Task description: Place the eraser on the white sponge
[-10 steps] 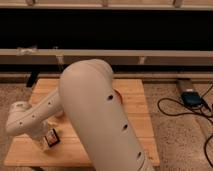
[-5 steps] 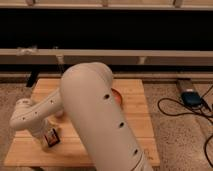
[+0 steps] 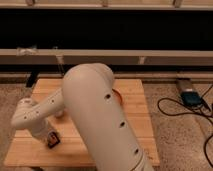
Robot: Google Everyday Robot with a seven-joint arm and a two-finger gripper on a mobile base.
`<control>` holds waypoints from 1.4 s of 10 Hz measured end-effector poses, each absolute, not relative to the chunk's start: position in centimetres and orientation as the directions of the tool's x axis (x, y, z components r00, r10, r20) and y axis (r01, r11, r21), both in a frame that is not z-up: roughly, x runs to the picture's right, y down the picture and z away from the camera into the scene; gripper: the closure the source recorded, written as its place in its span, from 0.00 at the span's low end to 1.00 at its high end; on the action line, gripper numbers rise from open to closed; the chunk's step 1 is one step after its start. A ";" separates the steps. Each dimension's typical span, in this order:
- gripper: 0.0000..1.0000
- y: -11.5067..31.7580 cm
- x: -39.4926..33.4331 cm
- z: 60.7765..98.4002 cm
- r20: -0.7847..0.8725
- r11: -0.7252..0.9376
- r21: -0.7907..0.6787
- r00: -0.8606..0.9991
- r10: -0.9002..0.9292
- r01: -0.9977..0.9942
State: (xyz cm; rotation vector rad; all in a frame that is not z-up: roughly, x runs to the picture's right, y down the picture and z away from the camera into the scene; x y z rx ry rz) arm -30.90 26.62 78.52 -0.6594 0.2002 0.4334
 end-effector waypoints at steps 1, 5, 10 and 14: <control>0.91 26.7 -30.4 78.0 -0.308 0.703 -0.552 0.893 0.327 -0.448; 1.00 24.5 -27.6 72.7 -0.239 0.718 -0.537 0.896 0.374 -0.442; 1.00 20.5 -19.8 69.2 -0.190 0.704 -0.501 0.858 0.478 -0.503; 1.00 17.0 -11.6 70.6 -0.211 0.661 -0.462 0.797 0.565 -0.591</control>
